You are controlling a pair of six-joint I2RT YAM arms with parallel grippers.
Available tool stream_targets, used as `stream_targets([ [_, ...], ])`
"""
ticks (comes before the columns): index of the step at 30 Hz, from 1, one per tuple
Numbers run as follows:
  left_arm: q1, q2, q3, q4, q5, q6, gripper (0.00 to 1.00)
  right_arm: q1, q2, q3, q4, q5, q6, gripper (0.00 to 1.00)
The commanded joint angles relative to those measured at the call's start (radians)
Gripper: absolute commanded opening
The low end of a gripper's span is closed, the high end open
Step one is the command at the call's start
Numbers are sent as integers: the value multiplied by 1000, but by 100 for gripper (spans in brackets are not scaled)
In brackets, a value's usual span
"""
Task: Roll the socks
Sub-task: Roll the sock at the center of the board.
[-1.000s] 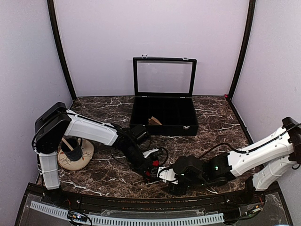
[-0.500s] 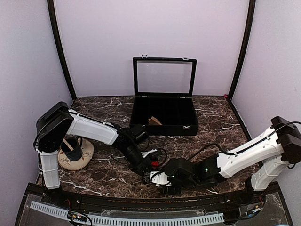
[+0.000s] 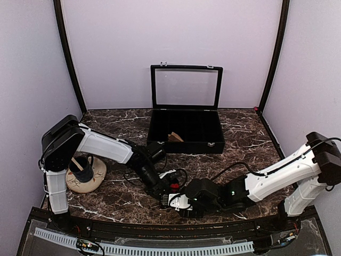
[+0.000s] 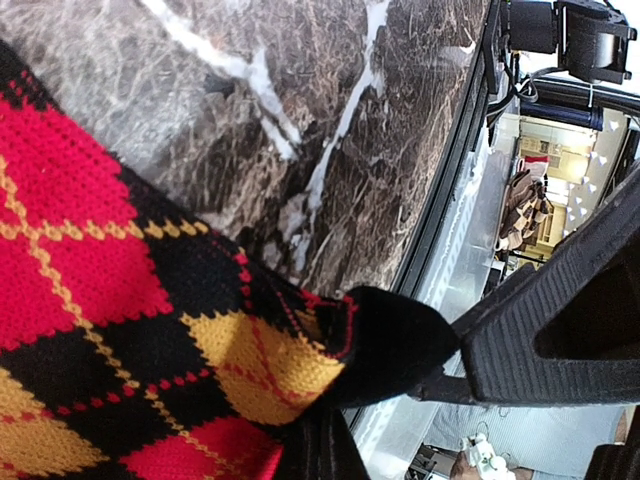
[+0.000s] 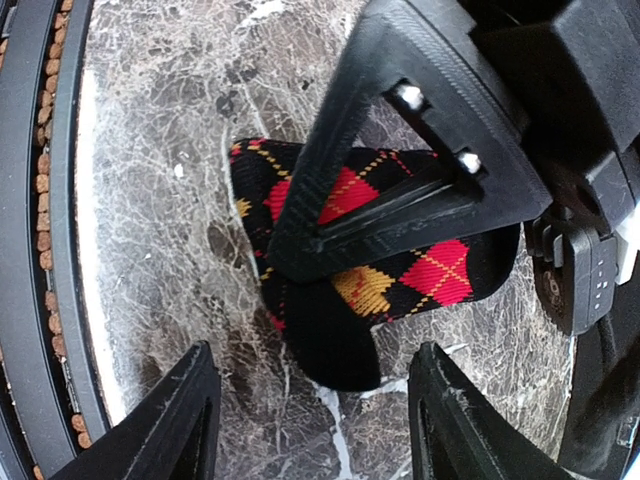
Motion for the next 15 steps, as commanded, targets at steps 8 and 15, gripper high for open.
stream_targets([
  [8,26,10,-21,-24,70,22,0,49,10,32,15,-28,-28,49],
  [15,32,22,-23,-23,103,20,0,55,54,43,20,-35,-33,46],
])
